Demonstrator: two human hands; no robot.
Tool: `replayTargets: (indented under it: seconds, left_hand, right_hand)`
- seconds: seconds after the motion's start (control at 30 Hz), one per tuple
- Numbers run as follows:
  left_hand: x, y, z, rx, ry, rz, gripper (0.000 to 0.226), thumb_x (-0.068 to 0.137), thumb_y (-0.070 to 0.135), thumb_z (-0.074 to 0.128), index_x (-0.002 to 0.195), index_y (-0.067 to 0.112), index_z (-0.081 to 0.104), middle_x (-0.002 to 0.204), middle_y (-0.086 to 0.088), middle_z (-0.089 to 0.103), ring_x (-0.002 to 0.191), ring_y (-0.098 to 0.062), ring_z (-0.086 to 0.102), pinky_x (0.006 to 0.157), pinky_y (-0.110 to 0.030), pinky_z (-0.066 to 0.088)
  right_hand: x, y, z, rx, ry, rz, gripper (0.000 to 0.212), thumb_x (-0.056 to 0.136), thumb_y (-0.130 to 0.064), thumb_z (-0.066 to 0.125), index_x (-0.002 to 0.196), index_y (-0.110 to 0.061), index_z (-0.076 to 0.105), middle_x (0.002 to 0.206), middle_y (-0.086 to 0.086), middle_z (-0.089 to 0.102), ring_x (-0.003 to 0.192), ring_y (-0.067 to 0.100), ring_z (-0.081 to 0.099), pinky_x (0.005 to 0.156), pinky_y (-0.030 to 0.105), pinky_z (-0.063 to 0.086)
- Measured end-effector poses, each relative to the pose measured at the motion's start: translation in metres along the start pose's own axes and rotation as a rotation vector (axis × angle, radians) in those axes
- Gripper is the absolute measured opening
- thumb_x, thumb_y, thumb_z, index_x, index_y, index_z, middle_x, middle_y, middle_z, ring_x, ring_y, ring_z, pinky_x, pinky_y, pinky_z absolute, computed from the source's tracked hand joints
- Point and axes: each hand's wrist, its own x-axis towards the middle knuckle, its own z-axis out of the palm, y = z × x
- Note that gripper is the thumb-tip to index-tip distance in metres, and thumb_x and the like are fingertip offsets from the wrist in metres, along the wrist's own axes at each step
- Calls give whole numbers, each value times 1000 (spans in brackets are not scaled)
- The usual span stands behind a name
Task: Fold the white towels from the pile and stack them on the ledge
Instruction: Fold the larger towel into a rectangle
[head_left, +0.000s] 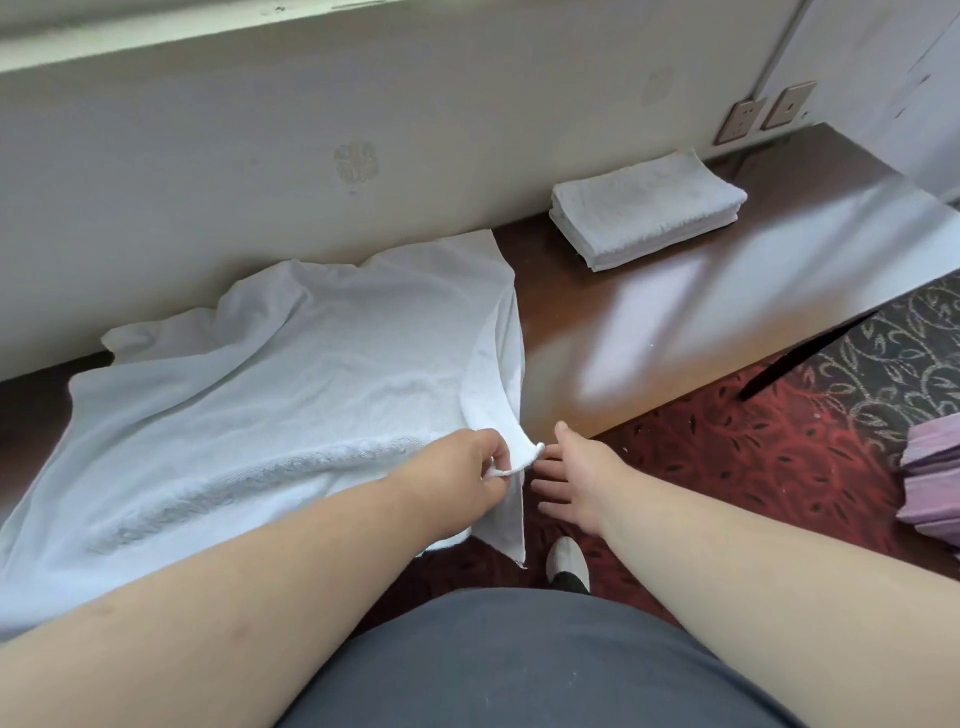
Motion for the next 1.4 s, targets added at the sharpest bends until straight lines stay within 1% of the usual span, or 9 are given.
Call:
replayTargets:
  seconds: [0.17, 0.37, 0.47, 0.63, 0.83, 1.0, 1.1, 1.2, 1.4]
  left_hand:
    - [-6, -3, 20, 87, -182, -57, 16, 84, 38, 49, 73, 29, 41, 70, 11, 57, 62, -8, 51, 54, -27, 36]
    - [-6, -8, 26, 62, -229, -115, 25, 80, 45, 43, 69, 23, 41, 56, 11, 51, 53, -7, 44, 53, -26, 36]
    - [4, -4, 28, 69, -253, -96, 25, 81, 52, 40, 77, 28, 45, 69, 9, 55, 65, -9, 52, 59, -28, 41]
    - [40, 26, 34, 228, -217, 4, 36, 89, 55, 41, 89, 21, 51, 84, 5, 58, 79, -21, 55, 67, -34, 45]
    - [90, 70, 61, 452, -561, 335, 25, 95, 43, 42, 91, 22, 54, 97, -5, 56, 97, -28, 49, 76, -39, 37]
    - [117, 81, 89, 491, -841, 183, 41, 101, 52, 34, 130, 29, 52, 134, -10, 43, 129, -33, 36, 101, -51, 34]
    - [129, 80, 94, 402, -951, -36, 56, 97, 61, 38, 149, 39, 33, 160, -2, 22, 145, -32, 23, 113, -55, 20]
    - [132, 70, 91, 260, -854, -159, 60, 93, 58, 46, 149, 40, 34, 156, -3, 33, 141, -30, 33, 111, -48, 28]
    - [121, 37, 58, -123, -263, -363, 29, 92, 36, 45, 116, 38, 60, 118, 11, 63, 110, -16, 57, 88, -27, 42]
  right_hand:
    - [39, -3, 0, -504, 124, -268, 28, 100, -26, 48, 119, -13, 65, 103, 1, 70, 93, 22, 68, 89, 39, 56]
    - [77, -35, 25, -1059, 47, -388, 16, 92, -17, 51, 94, -14, 67, 88, 1, 64, 81, 22, 57, 69, 25, 40]
    - [85, -44, 22, -1107, 63, -399, 14, 95, -15, 48, 85, -14, 57, 86, 0, 58, 84, 23, 54, 70, 26, 38]
    - [87, -75, -20, -1097, 187, -408, 29, 104, -22, 37, 106, -6, 61, 107, 12, 62, 105, 32, 58, 77, 28, 37]
    - [102, -76, -64, -861, 94, -281, 23, 97, -23, 51, 82, -9, 62, 80, 5, 62, 75, 23, 55, 69, 29, 46]
    - [115, -82, -82, -989, 135, -324, 19, 95, -35, 52, 89, -20, 60, 82, -4, 64, 76, 17, 61, 64, 27, 51]
    - [120, -95, -76, -862, 75, -277, 38, 94, -48, 48, 104, -14, 61, 91, 1, 67, 83, 23, 67, 79, 39, 58]
    - [123, -107, -69, -949, -13, -252, 55, 86, -63, 60, 101, -10, 63, 98, 3, 70, 78, 15, 64, 74, 31, 49]
    - [132, -110, -77, -750, -176, -253, 20, 92, -35, 66, 95, -16, 70, 96, 7, 75, 91, 29, 71, 82, 48, 57]
